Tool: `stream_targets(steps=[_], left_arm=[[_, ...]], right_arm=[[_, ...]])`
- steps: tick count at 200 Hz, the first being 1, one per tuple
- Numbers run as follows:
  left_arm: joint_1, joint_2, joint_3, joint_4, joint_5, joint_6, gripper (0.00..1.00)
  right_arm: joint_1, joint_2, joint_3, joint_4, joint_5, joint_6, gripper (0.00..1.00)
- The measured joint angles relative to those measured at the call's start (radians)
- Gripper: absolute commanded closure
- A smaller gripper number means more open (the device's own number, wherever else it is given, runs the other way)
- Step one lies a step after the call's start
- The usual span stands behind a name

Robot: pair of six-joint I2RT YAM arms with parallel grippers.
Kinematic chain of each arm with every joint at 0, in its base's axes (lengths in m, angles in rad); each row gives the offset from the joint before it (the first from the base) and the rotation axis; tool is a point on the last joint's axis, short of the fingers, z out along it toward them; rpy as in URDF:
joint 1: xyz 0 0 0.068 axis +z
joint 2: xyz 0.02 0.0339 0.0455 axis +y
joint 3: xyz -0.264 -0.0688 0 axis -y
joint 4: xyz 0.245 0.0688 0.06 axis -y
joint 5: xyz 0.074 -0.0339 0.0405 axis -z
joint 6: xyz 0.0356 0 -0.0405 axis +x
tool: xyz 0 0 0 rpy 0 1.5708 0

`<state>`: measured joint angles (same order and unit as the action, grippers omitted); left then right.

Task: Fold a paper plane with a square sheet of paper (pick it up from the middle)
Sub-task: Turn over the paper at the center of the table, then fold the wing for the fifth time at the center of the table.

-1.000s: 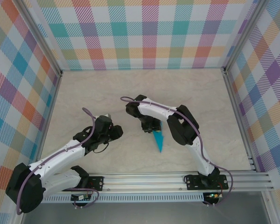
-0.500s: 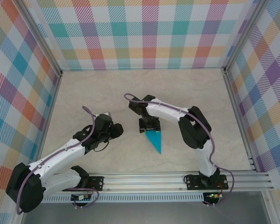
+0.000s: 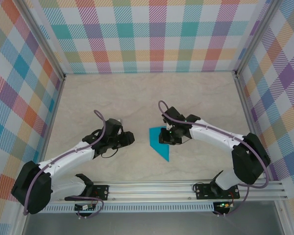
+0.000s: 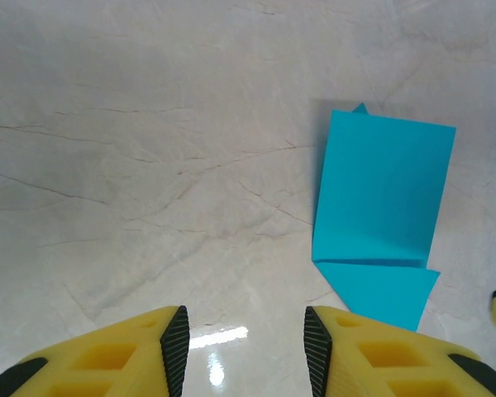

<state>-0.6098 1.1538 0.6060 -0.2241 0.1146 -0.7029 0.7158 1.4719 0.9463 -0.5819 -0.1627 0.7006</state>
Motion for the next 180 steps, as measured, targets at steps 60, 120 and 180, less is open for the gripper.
stream_targets(steps=[60, 120, 180], left_arm=[[0.0, 0.116, 0.001, 0.1, 0.123, -0.017, 0.55], [-0.007, 0.209, 0.033, 0.156, 0.187, -0.045, 0.54], [-0.044, 0.314, 0.097, 0.18, 0.21, -0.05, 0.52]], right_arm=[[-0.131, -0.061, -0.198, 0.246, -0.22, 0.021, 0.88], [-0.203, 0.037, -0.254, 0.401, -0.313, 0.024, 0.88], [-0.278, 0.117, -0.348, 0.521, -0.371, 0.024, 0.88]])
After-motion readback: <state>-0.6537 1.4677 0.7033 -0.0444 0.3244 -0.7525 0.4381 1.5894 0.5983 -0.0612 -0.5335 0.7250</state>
